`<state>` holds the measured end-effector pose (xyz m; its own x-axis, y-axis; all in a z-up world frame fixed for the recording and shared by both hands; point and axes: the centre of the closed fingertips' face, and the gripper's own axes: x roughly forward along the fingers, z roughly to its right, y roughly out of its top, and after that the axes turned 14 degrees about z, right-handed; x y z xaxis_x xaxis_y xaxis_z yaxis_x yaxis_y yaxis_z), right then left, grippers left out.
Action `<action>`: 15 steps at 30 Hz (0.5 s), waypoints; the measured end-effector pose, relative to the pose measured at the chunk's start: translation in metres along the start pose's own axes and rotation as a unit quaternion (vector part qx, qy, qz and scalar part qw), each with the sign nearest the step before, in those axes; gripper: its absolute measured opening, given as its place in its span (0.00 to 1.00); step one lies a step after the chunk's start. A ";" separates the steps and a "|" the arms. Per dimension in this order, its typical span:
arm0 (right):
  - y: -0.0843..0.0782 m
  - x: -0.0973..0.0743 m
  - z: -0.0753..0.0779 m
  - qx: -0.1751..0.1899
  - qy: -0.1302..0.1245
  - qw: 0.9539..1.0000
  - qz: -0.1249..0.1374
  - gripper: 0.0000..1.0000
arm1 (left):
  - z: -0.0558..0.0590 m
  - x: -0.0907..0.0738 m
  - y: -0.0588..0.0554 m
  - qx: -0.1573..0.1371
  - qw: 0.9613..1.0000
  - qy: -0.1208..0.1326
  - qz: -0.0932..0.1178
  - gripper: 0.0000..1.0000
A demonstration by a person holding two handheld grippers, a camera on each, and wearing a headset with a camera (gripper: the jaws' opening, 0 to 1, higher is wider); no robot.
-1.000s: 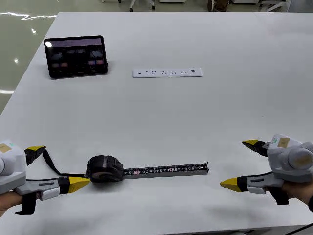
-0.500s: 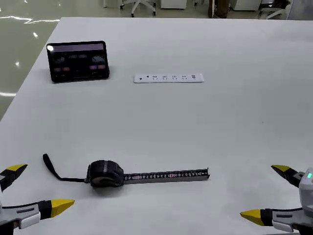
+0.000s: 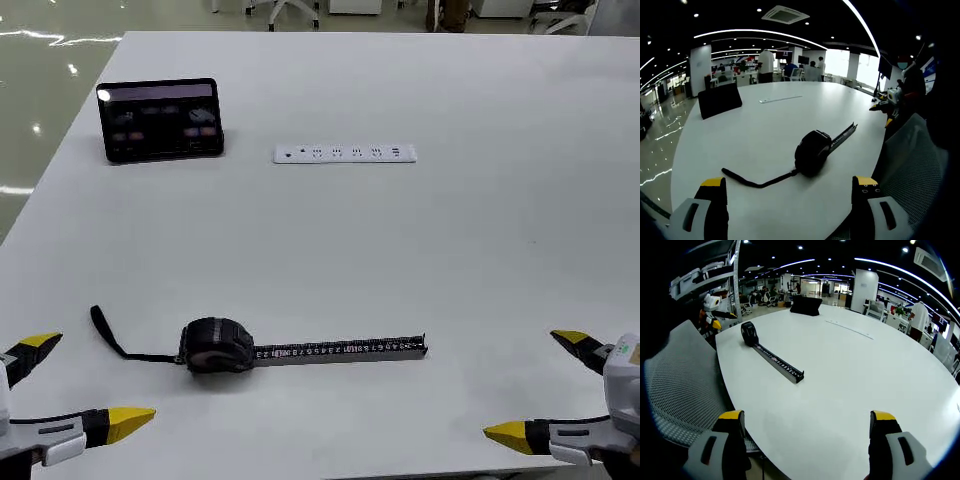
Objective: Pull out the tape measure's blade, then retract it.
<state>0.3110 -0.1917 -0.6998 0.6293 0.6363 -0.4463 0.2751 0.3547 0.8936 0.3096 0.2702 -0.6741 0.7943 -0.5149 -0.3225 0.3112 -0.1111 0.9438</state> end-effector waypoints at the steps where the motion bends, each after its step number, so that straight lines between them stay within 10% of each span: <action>1: -0.001 0.000 0.000 -0.002 0.001 1.000 -0.002 0.99 | 0.000 0.000 -0.001 0.000 1.000 0.001 -0.001 1.00; 15: -0.006 -0.006 0.003 -0.008 0.014 1.000 -0.020 1.00 | 0.000 0.000 -0.006 -0.005 1.000 0.008 -0.009 0.99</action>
<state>0.3076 -0.1994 -0.7024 0.5983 0.6398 -0.4825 0.2877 0.3905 0.8745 0.3075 0.2706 -0.6792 0.7966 -0.4997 -0.3401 0.3305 -0.1110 0.9372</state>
